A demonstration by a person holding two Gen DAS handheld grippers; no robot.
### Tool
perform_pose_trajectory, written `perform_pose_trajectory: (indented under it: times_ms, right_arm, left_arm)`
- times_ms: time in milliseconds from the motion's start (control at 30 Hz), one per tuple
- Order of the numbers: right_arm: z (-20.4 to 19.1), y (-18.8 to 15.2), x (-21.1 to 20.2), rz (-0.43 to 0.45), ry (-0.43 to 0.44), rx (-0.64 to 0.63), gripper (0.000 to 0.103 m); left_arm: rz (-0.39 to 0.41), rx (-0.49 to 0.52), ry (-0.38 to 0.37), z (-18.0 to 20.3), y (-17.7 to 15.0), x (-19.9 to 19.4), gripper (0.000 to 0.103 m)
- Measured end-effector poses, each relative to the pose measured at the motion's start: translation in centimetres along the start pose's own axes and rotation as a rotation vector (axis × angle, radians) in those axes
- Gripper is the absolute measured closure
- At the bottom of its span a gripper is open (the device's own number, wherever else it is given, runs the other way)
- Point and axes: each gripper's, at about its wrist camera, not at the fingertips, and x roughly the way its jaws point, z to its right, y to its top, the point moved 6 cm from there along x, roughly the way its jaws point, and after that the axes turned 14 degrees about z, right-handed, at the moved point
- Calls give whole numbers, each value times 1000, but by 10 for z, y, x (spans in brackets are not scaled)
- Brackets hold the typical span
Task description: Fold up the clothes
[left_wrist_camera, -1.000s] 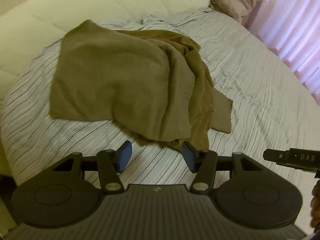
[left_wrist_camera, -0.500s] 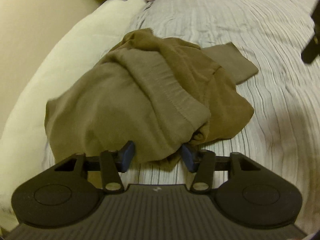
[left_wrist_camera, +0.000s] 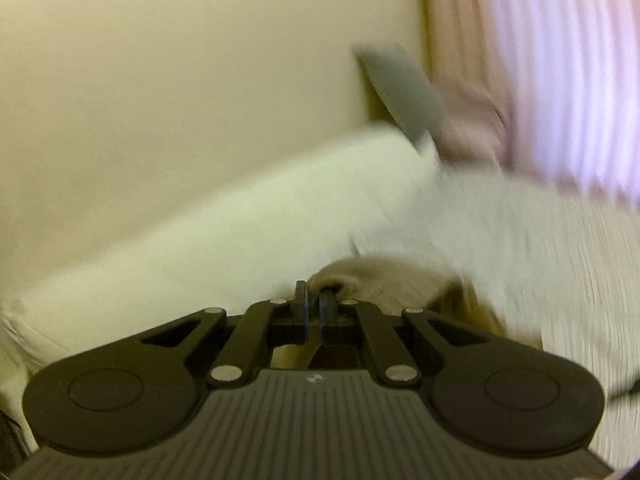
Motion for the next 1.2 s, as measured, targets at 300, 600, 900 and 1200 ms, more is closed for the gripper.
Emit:
perform_pose_trajectory:
  times_ms: [300, 600, 900, 1200]
  right_arm:
    - [-7, 9, -56, 91, 65, 1, 48]
    - [25, 18, -130, 191, 88, 36, 48]
    - [73, 7, -201, 260, 77, 108, 48]
    - [131, -13, -263, 338, 59, 140, 48]
  left_arm:
    - [310, -110, 88, -60, 152, -46, 102]
    - [547, -206, 75, -70, 301, -101, 102]
    - [628, -105, 54, -34, 439, -153, 102]
    - [634, -149, -205, 83, 475, -235, 102]
